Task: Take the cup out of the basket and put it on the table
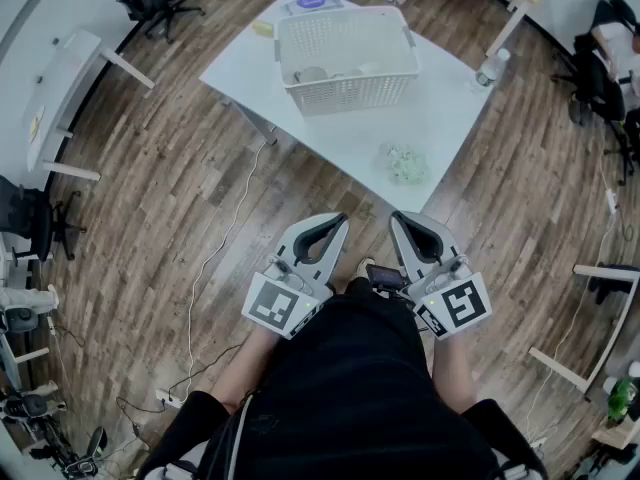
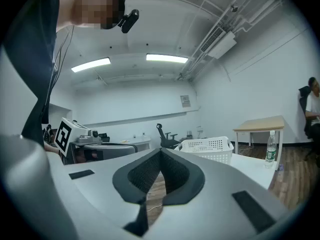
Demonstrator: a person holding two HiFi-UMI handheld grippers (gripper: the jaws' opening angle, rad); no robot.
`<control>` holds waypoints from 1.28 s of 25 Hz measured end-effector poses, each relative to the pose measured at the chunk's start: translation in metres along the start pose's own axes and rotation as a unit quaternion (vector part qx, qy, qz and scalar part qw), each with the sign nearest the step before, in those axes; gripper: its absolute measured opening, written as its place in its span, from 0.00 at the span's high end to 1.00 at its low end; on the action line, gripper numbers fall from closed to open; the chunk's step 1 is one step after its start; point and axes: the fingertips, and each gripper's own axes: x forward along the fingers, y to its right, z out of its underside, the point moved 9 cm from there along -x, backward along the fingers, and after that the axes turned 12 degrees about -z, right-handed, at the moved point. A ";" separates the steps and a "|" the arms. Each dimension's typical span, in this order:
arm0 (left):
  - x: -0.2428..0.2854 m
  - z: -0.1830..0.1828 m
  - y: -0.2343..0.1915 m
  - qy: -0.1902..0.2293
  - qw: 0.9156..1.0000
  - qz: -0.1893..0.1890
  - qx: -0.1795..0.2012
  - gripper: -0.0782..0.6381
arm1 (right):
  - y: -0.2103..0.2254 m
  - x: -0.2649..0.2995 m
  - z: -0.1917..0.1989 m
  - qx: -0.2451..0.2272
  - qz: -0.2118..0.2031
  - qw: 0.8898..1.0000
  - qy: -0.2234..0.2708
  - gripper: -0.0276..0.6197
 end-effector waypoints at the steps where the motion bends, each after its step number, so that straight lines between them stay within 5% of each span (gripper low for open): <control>1: -0.001 0.002 0.000 -0.002 1.000 -0.001 0.001 0.88 | -0.001 0.000 0.001 0.000 -0.001 1.000 -0.001 0.92; 13: -0.003 0.007 0.014 -0.011 1.000 -0.011 -0.002 0.88 | 0.001 -0.013 0.003 0.006 0.012 1.000 0.017 0.92; 24: 0.008 0.016 0.049 -0.019 0.999 -0.032 -0.015 0.88 | 0.014 -0.035 0.020 0.020 -0.025 0.999 -0.011 0.92; 32: 0.006 0.017 0.037 -0.021 0.999 -0.044 -0.004 0.88 | 0.020 -0.017 0.021 0.021 -0.032 0.999 -0.018 0.92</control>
